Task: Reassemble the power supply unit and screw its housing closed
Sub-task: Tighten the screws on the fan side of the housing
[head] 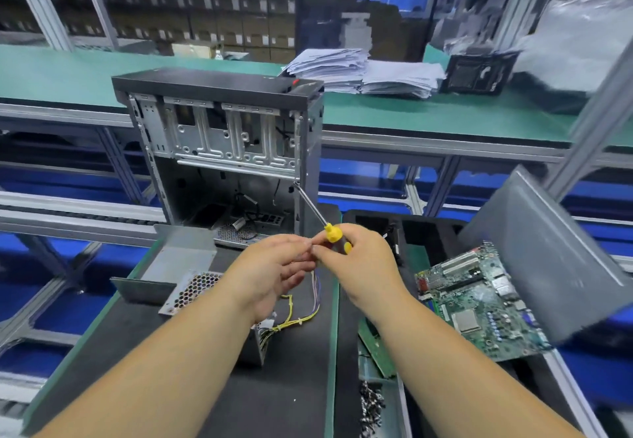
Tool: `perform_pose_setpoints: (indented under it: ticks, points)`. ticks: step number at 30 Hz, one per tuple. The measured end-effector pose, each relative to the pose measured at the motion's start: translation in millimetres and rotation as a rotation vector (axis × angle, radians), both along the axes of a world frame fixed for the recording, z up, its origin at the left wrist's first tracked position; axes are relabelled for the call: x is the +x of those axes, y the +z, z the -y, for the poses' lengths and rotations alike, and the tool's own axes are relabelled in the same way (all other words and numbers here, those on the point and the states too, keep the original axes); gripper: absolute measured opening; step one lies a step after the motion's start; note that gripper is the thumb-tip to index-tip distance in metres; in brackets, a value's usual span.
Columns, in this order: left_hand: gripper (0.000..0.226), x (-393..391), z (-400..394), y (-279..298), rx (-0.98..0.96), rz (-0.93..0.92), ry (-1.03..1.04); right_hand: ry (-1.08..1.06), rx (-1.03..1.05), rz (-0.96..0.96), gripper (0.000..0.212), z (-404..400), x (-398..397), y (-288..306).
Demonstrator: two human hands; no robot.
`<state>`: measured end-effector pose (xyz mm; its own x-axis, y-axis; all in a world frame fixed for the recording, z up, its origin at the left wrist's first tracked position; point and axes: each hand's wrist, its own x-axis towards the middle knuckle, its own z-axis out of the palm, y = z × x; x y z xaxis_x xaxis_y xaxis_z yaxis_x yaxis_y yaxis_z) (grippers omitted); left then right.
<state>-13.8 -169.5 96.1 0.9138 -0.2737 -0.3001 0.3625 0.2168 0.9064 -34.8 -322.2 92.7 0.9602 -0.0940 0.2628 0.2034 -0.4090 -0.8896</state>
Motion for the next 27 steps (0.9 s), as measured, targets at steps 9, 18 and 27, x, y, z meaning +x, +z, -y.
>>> perform_pose_setpoints:
  ticks: [9, 18, 27]
  points:
    - [0.007, -7.6, 10.5, 2.6, -0.084, 0.069, 0.137, 0.078, 0.128, -0.171, 0.03, 33.4, -23.7, 18.7]
    - [0.014, -6.3, -1.1, 0.9, -0.173, 0.06, 0.216, 0.09, 0.331, 0.01, 0.014, 59.1, -40.7, 36.4]
    - [0.017, -3.9, -5.7, 0.9, -0.114, 0.131, 0.173, 0.115, 0.298, -0.028, 0.009, 57.1, -38.2, 37.1]
